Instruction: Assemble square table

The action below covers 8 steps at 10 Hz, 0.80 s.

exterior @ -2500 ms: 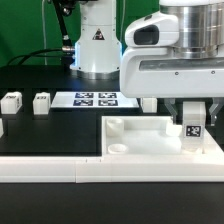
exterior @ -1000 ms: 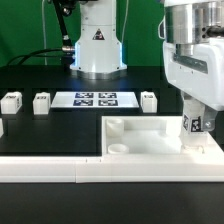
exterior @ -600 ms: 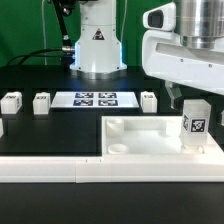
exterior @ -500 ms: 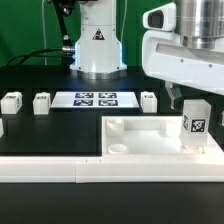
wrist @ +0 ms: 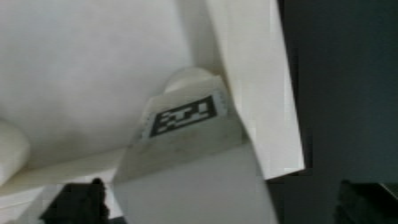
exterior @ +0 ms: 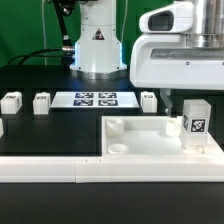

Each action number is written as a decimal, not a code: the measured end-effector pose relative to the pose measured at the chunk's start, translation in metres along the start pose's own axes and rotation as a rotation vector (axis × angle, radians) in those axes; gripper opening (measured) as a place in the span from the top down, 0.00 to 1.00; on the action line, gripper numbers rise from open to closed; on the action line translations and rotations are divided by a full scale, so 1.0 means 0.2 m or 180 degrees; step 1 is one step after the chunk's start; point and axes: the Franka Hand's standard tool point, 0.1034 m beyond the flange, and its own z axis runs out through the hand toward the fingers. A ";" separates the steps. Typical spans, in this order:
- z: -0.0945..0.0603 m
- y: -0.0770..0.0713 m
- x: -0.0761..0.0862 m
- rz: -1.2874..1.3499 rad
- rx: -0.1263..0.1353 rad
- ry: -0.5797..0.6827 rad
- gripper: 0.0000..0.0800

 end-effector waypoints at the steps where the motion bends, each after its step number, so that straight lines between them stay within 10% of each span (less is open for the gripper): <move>1: 0.00 0.00 0.00 0.0084 0.0001 -0.0001 0.35; 4: 0.00 0.02 0.00 0.0504 -0.0017 -0.0007 0.63; 8: 0.01 0.03 0.00 0.1707 -0.0053 -0.0005 0.63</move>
Offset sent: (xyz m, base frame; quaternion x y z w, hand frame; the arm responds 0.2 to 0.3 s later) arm 0.0000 0.0000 0.0000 0.0000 0.0000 0.1938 0.9810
